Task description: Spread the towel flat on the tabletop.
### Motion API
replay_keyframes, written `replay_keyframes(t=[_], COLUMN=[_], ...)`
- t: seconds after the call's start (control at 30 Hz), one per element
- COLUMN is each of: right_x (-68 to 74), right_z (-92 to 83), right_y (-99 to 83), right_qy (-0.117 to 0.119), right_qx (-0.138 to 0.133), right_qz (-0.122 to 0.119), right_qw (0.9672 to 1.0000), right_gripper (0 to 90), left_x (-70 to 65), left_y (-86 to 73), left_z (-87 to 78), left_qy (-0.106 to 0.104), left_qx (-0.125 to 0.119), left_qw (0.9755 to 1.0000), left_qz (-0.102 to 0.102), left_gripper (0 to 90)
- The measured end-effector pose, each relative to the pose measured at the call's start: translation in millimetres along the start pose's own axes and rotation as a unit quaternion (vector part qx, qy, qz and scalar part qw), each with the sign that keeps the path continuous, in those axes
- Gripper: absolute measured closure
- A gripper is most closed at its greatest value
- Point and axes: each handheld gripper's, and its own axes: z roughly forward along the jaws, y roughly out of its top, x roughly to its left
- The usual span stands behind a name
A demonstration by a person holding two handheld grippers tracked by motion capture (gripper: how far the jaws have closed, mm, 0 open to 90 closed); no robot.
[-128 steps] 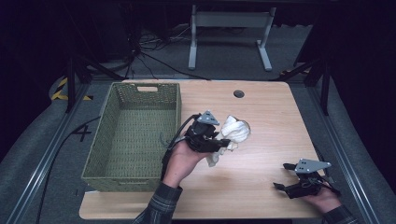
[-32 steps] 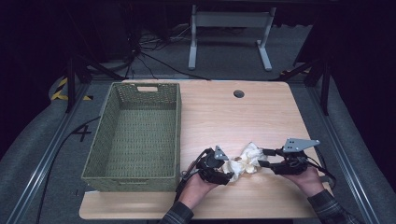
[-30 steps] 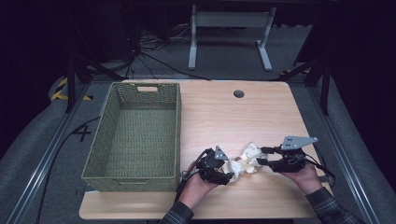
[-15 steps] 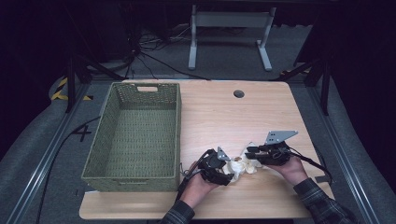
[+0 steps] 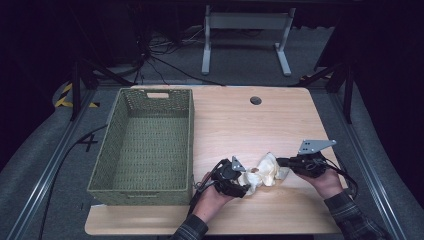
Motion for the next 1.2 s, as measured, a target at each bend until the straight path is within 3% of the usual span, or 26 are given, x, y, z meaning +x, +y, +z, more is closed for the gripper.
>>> replay_keyframes(t=[0.33, 0.47, 0.6, 0.7, 0.77, 0.97, 1.2], right_x=[-13.8, -25.5, -39.0, -42.0, -39.6, -21.7, -7.2], right_z=[-28.3, -38.8, -46.9, -50.0, -51.3, -43.2, -18.8], right_y=[-25.6, -36.4, -51.9, -54.7, -51.6, -35.9, -28.6], right_qy=[-0.053, -0.077, -0.109, -0.107, -0.099, -0.051, -0.011], right_qx=[0.020, 0.027, 0.048, 0.043, 0.030, 0.010, 0.029], right_qz=[0.023, 0.035, 0.057, 0.063, 0.062, 0.043, 0.025], right_qw=[0.9982, 0.9961, 0.9913, 0.9914, 0.9927, 0.9977, 0.9992], right_gripper=[89.9, 89.9, 89.8, 88.1, 79.0, 71.0, 68.8], left_x=[-2.1, -1.9, -1.1, -1.8, -2.6, -9.0, -17.9], left_y=[0.8, 0.8, 0.6, 0.9, 1.7, 9.9, 28.4], left_z=[-2.6, -3.7, -3.8, -3.8, -4.7, -12.2, -13.3], left_qy=[0.000, -0.002, 0.000, 0.001, 0.000, -0.003, -0.022], left_qx=[-0.005, -0.007, -0.006, -0.007, -0.007, -0.020, -0.037], left_qw=[1.0000, 1.0000, 1.0000, 1.0000, 1.0000, 0.9998, 0.9987], left_qz=[0.001, 0.001, 0.002, 0.002, 0.004, 0.010, 0.027], left_gripper=[38.9, 39.1, 39.1, 39.2, 39.2, 39.7, 43.3])
